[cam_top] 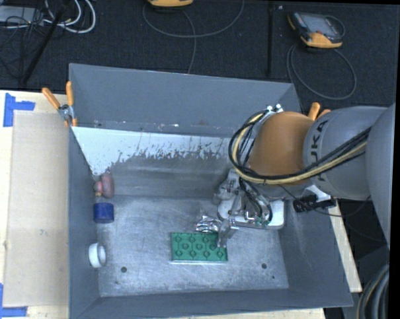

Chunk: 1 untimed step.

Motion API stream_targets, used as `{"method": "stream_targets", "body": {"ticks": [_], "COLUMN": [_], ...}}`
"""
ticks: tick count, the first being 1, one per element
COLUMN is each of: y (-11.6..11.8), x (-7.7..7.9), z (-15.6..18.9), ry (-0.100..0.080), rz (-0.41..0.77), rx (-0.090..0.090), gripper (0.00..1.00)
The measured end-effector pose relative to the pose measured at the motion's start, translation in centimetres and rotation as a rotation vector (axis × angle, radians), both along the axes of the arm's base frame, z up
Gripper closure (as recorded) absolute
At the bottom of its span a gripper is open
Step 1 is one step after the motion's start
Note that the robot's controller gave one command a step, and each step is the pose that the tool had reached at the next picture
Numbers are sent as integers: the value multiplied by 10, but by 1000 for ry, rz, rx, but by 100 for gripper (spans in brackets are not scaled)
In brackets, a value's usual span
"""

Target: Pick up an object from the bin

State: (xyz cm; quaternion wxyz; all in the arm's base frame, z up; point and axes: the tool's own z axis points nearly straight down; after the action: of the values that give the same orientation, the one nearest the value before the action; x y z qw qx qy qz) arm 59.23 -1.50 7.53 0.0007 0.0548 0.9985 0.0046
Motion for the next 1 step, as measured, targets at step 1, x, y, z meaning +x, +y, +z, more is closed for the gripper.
{"method": "stream_targets", "body": {"ticks": [1], "y": [2], "x": [2], "z": [3], "ry": [0], "rz": [3], "rx": [-5], "gripper": [0]}}
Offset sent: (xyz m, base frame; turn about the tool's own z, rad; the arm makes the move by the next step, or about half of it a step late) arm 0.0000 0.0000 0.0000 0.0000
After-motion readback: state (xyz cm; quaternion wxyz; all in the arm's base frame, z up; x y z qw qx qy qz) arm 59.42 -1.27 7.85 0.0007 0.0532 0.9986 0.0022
